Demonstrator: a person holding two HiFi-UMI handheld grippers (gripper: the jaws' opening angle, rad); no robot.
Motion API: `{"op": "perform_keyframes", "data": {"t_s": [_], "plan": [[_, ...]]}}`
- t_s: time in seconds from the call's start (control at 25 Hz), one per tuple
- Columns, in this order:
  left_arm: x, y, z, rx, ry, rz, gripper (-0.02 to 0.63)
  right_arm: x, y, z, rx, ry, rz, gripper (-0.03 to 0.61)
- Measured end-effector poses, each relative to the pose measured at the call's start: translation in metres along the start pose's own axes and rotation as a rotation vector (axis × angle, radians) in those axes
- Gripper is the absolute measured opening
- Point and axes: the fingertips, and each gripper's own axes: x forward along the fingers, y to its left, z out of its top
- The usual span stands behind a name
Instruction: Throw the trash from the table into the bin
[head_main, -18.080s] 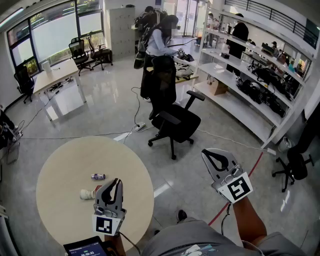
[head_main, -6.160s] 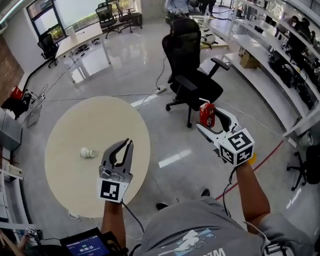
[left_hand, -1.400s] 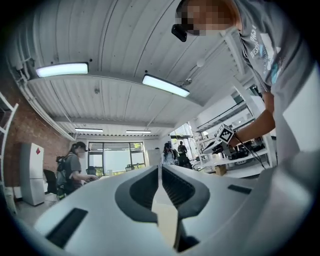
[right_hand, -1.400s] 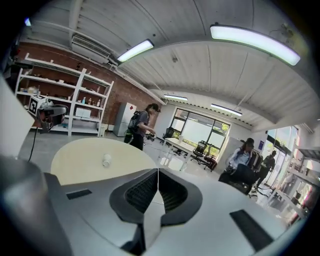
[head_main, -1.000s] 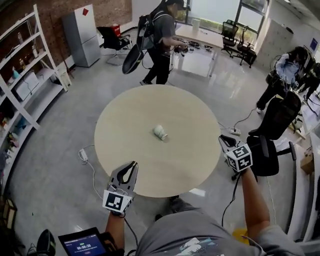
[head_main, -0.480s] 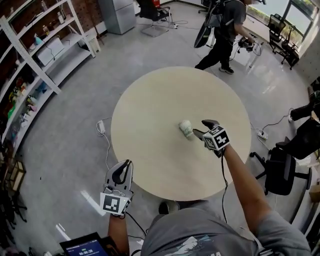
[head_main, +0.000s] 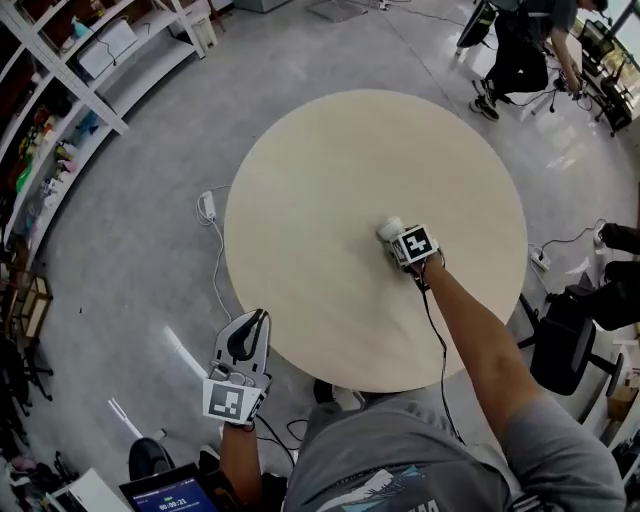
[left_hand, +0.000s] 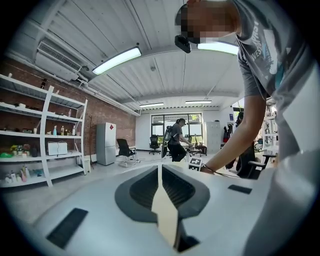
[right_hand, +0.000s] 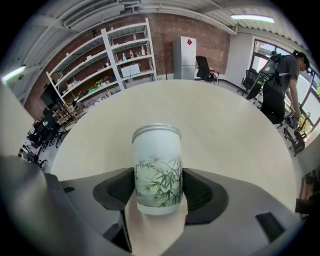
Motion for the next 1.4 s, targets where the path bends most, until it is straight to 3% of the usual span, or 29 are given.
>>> {"op": "perform_keyframes", "data": {"t_s": [0.12, 0.28, 0.56, 0.72, 1.0, 1.4], "plan": [[-0.005, 0.006, -0.004, -0.005, 0.000, -0.002, 0.066, -0.006, 0.010, 0.006, -0.013, -0.039, 0.022, 0.291], [-0.016, 0.026, 0.008, 0.000, -0.017, -0.031, 0.066, -0.050, 0.033, 0.040, -0.055, -0.180, 0.000, 0.291], [-0.046, 0.011, 0.043, 0.039, -0.094, -0.132, 0.066, -0.198, 0.073, 0.054, -0.089, -0.436, -0.094, 0.291], [-0.064, -0.001, 0.059, 0.062, -0.144, -0.211, 0.066, -0.291, 0.095, 0.041, -0.059, -0.566, -0.179, 0.291], [-0.085, -0.056, 0.083, 0.084, -0.241, -0.368, 0.066, -0.421, 0.128, -0.042, -0.009, -0.683, -0.330, 0.291], [-0.071, -0.219, 0.101, 0.131, -0.245, -0.719, 0.066, -0.571, 0.112, -0.235, 0.214, -0.743, -0.611, 0.291]]}}
